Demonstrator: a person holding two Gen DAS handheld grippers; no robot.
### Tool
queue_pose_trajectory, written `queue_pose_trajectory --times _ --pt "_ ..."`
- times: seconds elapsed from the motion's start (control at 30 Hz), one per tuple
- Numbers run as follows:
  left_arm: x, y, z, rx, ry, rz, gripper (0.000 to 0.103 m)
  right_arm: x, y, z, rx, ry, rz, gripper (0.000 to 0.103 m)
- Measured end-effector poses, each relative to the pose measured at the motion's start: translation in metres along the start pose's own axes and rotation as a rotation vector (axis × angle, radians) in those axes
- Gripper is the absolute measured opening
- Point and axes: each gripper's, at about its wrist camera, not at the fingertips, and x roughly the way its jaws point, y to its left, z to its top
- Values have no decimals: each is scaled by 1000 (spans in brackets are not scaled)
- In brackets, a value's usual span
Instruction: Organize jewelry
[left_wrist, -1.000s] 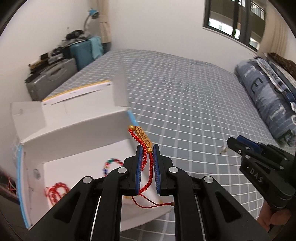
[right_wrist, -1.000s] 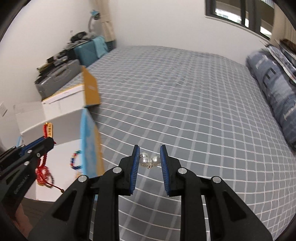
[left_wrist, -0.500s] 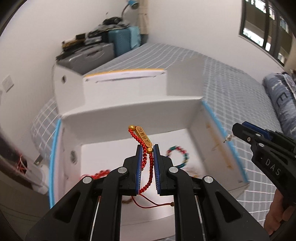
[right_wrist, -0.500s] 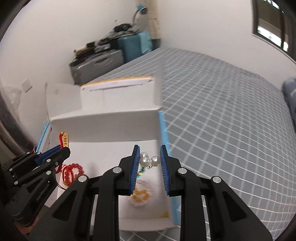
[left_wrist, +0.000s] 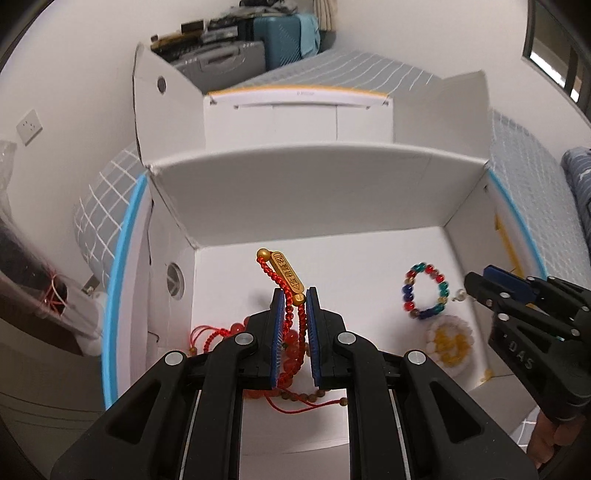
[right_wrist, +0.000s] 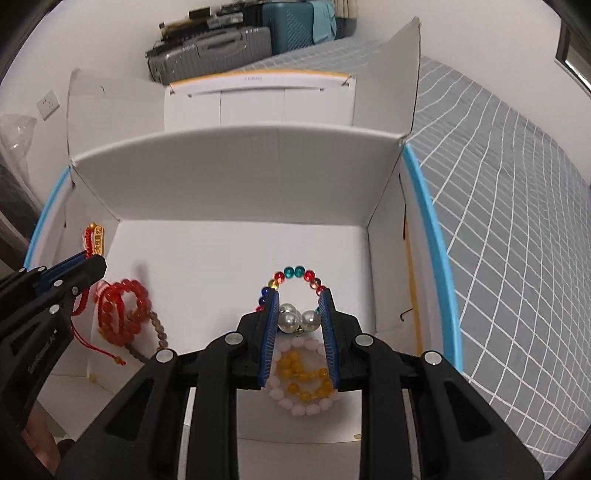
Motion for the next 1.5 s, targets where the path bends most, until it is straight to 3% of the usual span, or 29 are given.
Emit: queue_pose_trajectory --times 0.2,0.23,0.33,0.5,0.6,0.7,0.77,0.97,1.5 --pt "2 3 1 -5 3 -8 16 4 3 -4 -13 3 0 22" --pt "3 3 2 -8 6 -5 17 5 3 -5 -14 5 -1 27" --pt "6 3 1 -16 15 3 32 2 3 -4 -7 -12 9 38" --pt "-12 6 -1 -28 -51 40 73 -16 -2 -3 25 -71 25 60" --pt "-32 10 -6 -45 -103 45 88 -36 -5 -7 39 -128 28 78" --pt "-50 14 -14 -59 -147 49 96 -53 -7 -12 52 -176 21 90" --pt "-61 18 -22 -63 -172 44 97 -66 -8 -19 61 -219 5 95" --pt "-80 30 -47 -83 -198 29 97 -98 -8 -48 72 -295 -35 95" --pt "-112 35 -115 -85 -209 19 97 -133 4 -118 80 -308 -44 95"
